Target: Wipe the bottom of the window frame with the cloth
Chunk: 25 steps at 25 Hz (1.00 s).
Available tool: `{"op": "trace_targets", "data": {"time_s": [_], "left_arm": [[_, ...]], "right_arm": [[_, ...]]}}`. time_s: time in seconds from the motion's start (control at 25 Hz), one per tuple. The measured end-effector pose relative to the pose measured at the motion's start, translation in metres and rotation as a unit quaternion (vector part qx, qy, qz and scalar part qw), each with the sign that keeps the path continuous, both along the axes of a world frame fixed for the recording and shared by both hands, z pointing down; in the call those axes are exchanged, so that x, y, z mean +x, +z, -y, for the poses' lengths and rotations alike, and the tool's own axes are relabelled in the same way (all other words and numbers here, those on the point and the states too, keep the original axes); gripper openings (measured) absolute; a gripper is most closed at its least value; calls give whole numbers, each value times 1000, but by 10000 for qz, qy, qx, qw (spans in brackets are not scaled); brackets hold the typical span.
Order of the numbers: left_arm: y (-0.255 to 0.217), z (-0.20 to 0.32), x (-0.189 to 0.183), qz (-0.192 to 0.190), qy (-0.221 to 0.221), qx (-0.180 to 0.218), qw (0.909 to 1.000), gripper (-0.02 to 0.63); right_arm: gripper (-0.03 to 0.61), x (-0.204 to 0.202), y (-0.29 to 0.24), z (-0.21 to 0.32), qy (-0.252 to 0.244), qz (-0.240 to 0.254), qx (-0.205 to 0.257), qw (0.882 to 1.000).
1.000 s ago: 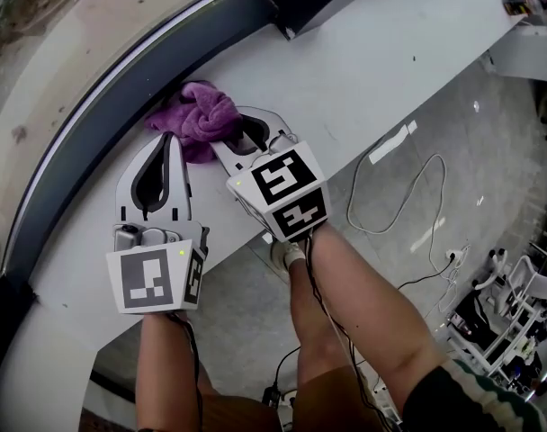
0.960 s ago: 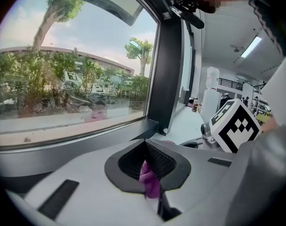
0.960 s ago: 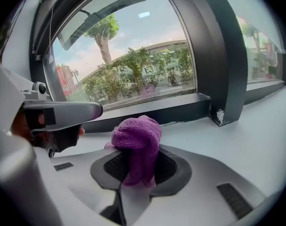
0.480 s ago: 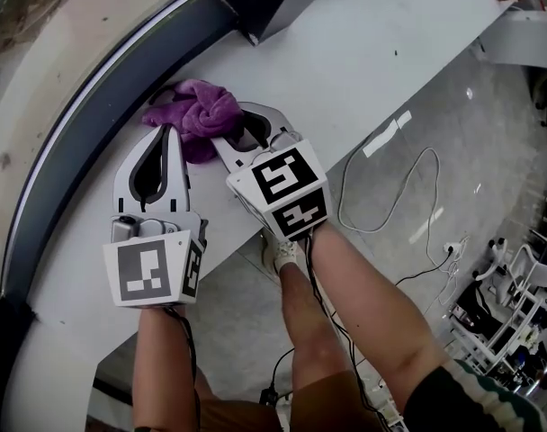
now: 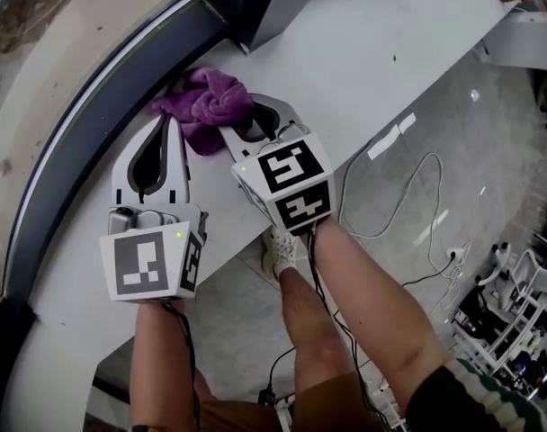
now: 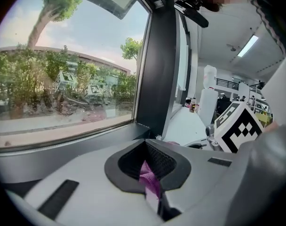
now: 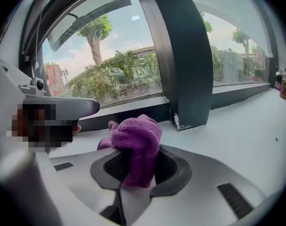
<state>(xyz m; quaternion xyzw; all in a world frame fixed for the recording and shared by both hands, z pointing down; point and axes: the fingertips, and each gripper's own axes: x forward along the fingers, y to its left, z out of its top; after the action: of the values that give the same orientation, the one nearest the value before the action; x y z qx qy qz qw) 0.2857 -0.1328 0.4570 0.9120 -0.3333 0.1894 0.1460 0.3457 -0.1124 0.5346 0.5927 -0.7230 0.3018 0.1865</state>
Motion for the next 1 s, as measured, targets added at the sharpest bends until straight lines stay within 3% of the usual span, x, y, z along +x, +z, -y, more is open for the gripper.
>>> {"op": "trace_targets", "data": {"time_s": [0.12, 0.36, 0.68, 1.0], "left_arm": [[0, 0, 0, -39, 4, 32, 10000, 9], [-1, -5, 37, -17, 143, 132, 9998, 9], [7, -14, 41, -60, 110, 18, 9999, 9], [14, -23, 50, 3, 219, 18, 9998, 9]], "right_arm": [[118, -2, 0, 0, 0, -66, -5, 10000], [118, 29, 0, 1, 126, -109, -6, 9999], [118, 42, 2, 0, 229, -171, -9, 9996], [118, 35, 3, -7, -101, -200, 26, 9997]]}}
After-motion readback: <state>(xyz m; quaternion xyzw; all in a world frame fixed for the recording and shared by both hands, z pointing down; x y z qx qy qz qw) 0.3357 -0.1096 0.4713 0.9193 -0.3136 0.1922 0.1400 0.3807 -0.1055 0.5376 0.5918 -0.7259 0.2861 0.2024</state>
